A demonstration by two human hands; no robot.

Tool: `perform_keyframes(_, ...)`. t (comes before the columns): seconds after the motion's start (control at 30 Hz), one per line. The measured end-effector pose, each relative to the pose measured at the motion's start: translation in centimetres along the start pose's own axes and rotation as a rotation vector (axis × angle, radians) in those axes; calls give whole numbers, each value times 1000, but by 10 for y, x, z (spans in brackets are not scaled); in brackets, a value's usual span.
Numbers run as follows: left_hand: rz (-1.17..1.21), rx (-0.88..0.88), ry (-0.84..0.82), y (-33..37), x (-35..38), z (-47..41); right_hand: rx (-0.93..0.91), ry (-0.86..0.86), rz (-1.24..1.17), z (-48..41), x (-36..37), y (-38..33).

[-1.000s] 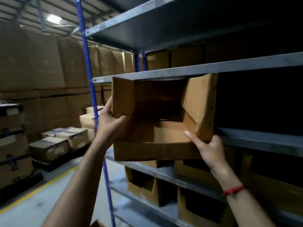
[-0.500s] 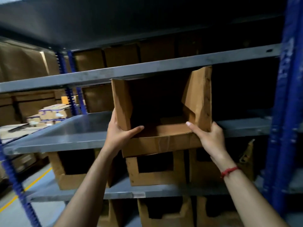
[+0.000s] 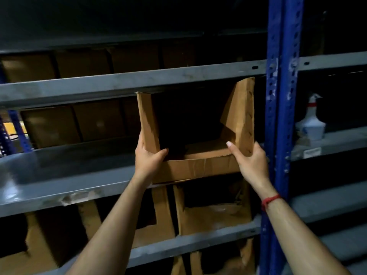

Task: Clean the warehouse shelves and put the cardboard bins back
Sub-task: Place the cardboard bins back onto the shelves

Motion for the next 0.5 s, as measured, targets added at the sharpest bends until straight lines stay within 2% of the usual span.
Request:
perform_keyframes(0.1,65,-105,61,-9,34,-6,12,17,72,-21,-9,15)
perform_keyframes(0.2,97,-165,77,-16,58,-13,67,-19,33,-42,-14,30)
perform_keyframes(0.4,154,-187,149,-18,83,-19,62,-79,-60,-67,-13,60)
perform_keyframes(0.5,182,-191,126,-23,83,-15,17,-114,-80,-67,-8,67)
Point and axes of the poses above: each hand's wrist, its own z-axis away from the middle knuckle, its own x-axis out of the palm, y = z × x, the point moved 1 cm from there along -z, towards the middle knuckle, and after that the axes turned 6 degrees about -x, right-handed, at the moved point
